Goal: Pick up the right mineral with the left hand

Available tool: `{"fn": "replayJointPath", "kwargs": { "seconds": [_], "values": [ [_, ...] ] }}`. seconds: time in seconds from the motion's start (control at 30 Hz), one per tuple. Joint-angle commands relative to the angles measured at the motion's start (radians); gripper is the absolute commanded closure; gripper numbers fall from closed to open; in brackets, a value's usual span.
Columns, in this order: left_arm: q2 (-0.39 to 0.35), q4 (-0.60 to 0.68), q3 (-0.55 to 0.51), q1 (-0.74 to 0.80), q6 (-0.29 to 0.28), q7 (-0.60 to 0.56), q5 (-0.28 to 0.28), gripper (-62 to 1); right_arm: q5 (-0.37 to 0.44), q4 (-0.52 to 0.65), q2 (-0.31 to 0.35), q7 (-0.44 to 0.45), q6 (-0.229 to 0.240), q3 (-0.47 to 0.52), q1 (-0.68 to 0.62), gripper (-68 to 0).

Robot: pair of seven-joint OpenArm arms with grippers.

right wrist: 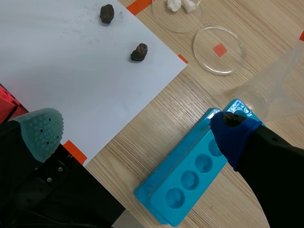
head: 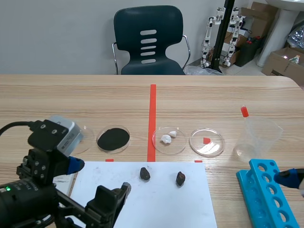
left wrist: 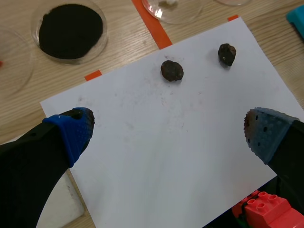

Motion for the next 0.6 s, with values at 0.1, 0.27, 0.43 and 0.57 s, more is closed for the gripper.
{"fn": "replayJointPath", "kwargs": {
  "seconds": [0.1,0.27,0.43,0.57],
  "values": [
    [0.006,0.016,0.137,-0.156,0.114,0.114,-0.01,-62.3,0.007,0.019,0.005,0.011,-0.004,0.007,-0.002,-65.7],
    [0.031,0.014,0.262,-0.294,0.29,0.224,-0.028,-62.3,0.007,0.019,0.005,0.011,-0.004,0.007,-0.002,-65.7],
    [0.109,-0.03,0.323,-0.396,0.407,0.316,-0.033,-62.3,0.007,0.019,0.005,0.011,-0.004,0.007,-0.002,-65.7],
    [0.168,-0.1,0.366,-0.485,0.41,0.425,-0.026,-62.3,0.007,0.019,0.005,0.011,-0.004,0.007,-0.002,-65.7]
  ]
}}
